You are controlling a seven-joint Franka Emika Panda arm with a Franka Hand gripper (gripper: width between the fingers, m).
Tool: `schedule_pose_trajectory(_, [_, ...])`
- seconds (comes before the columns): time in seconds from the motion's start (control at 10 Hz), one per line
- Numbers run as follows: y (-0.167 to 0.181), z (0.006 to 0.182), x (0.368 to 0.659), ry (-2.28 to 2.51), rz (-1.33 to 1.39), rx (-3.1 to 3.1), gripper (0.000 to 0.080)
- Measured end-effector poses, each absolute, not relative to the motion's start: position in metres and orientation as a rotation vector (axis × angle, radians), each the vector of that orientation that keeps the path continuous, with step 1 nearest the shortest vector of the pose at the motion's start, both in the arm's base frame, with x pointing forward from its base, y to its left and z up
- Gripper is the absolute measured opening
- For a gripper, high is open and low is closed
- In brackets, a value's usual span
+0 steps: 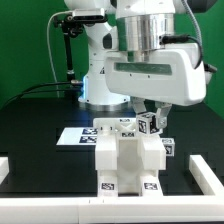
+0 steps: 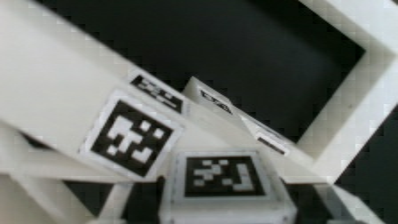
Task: Assemble chair
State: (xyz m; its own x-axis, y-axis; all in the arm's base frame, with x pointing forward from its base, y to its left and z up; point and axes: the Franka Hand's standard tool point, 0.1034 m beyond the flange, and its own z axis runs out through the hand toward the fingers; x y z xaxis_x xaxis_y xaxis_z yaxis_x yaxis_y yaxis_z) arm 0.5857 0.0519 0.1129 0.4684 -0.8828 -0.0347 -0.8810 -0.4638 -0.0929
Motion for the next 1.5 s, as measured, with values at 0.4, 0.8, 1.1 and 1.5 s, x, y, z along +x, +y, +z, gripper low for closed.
schedule_pose_trajectory(0.4, [0.0471, 0.1135, 0.5869, 1.219, -0.050, -2.784, 0.0534])
schedule_pose_trajectory(0.8, [0.0504, 0.1106, 0.5825, 0.381, -0.077, -3.026, 0.0648])
schedule_pose_trajectory(1.1, [0.0488, 0.1128, 0.5889, -0.219, -0.151, -3.093, 0.0649])
schedule_pose_trajectory(1.5, [0.0483, 0.1112, 0.5888, -0.099, -0.167, -3.098, 0.0534])
